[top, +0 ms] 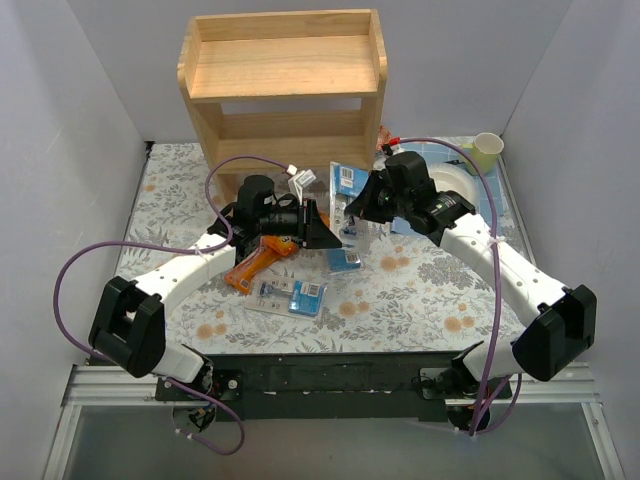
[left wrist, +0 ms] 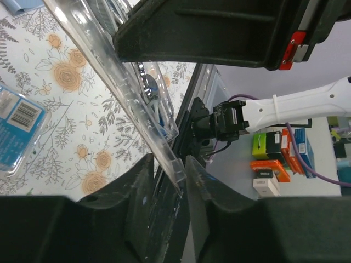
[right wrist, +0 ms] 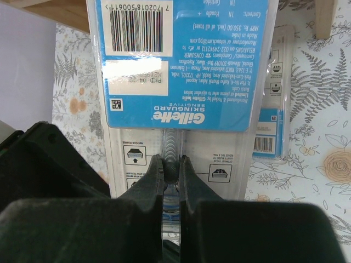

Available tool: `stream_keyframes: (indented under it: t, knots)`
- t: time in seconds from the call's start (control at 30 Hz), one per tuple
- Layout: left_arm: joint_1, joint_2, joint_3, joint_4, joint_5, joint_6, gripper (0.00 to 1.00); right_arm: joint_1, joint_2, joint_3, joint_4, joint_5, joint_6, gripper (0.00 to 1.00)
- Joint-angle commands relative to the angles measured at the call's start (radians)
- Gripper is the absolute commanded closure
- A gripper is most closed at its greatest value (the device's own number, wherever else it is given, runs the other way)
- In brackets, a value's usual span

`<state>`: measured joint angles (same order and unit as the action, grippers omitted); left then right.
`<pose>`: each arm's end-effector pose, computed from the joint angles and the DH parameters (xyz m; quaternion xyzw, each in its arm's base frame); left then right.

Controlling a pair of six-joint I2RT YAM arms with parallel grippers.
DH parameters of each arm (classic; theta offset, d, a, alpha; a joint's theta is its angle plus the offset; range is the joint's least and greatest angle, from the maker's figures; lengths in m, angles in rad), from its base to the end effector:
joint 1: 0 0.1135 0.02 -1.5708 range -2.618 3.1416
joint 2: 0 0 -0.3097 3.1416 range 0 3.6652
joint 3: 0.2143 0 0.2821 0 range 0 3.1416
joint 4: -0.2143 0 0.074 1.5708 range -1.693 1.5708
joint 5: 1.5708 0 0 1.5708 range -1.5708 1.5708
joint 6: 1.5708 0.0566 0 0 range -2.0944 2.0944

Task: Place and organize the shaving razors onto the shelf

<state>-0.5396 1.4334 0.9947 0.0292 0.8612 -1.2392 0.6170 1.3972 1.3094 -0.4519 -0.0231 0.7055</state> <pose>0.2819 -0.2189 0.3134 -0.0453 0.7922 -0.6070 0.0429 0.2915 0.2084 0.3870 0.0328 0.8694 0.3107 0.3829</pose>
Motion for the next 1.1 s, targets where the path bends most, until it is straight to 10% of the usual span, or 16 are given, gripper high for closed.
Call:
stream_keyframes:
  t: [0.0, 0.13, 0.37, 0.7, 1.07]
  knots:
    - [0.000, -0.021, 0.024, 0.047, 0.015, -0.017, 0.79, 0.003, -0.041, -0.007, 0.056, 0.002, -0.015, 0.99]
    - [0.004, -0.028, -0.014, 0.109, 0.021, -0.048, 1.00, 0.003, -0.035, 0.014, 0.055, -0.009, -0.113, 0.99]
    - [0.085, -0.067, -0.108, 0.308, 0.057, -0.199, 1.00, -0.033, -0.239, 0.010, -0.030, -0.094, -0.623, 0.41]
    - [0.187, 0.136, 0.004, 0.708, 0.261, -0.584, 1.00, -0.112, -0.467, -0.134, -0.143, 0.221, -0.899, 0.40]
    - [0.245, 0.418, 0.353, 0.674, 0.325, -0.737, 1.00, -0.276, -0.483, -0.167, -0.146, 0.203, -0.933, 0.43]
